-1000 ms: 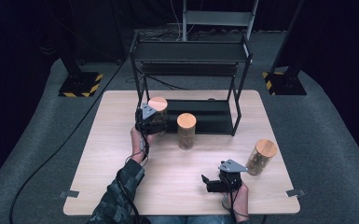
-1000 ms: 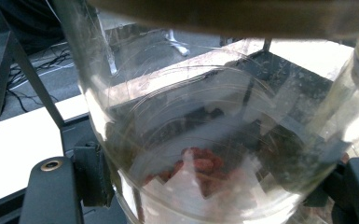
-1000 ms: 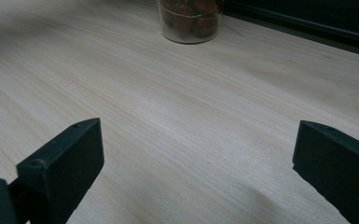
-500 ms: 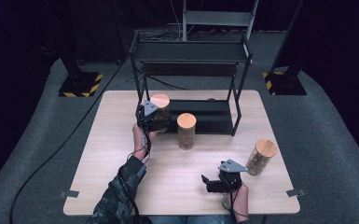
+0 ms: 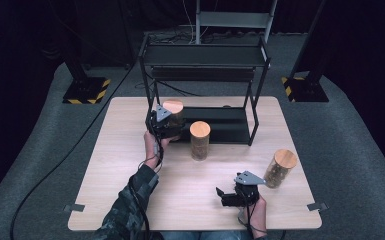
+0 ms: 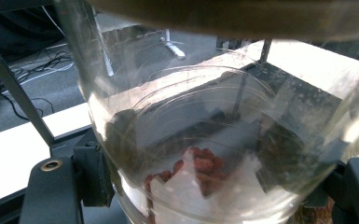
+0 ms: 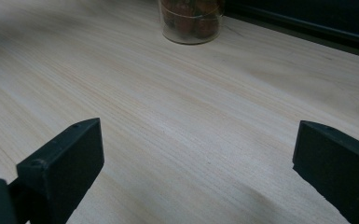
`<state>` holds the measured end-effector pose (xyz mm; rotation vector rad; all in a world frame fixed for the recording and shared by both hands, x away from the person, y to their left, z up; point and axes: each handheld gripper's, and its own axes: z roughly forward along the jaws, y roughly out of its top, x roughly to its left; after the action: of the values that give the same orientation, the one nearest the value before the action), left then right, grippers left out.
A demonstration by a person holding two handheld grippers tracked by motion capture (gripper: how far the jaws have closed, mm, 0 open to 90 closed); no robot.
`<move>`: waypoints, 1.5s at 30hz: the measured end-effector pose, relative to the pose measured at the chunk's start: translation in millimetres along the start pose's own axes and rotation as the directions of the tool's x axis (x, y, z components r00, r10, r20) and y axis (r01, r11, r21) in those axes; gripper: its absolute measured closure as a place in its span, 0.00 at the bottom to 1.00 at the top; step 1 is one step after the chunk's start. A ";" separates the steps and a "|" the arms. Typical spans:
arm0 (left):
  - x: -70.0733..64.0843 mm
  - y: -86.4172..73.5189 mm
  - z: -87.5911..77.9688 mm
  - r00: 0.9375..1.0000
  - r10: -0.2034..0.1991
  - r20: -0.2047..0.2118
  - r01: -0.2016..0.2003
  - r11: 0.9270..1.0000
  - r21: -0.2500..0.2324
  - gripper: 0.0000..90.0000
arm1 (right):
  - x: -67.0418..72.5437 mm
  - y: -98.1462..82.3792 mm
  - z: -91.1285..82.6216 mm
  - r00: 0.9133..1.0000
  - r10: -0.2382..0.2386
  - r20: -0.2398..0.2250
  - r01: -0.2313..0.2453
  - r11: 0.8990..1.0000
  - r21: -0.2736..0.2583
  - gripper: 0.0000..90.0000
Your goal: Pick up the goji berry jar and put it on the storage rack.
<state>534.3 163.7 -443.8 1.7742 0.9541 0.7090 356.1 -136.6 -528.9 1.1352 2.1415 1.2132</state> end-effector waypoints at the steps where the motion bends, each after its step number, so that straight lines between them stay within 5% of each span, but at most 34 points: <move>1: -0.1 0.5 0.3 1.000 0.003 -0.002 -0.003 1.000 0.000 0.27 | 0.0 0.0 0.0 1.000 0.000 0.000 0.000 1.000 0.000 0.01; 45: 4.0 -5.9 27.9 0.995 -0.013 -0.103 0.009 0.999 -0.040 0.27 | 1.2 0.0 0.3 1.000 -0.011 0.004 0.011 1.000 0.002 0.01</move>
<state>557.0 155.2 -459.3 1.7102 1.0112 0.8141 355.6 -135.5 -528.9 1.1251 2.1435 1.2028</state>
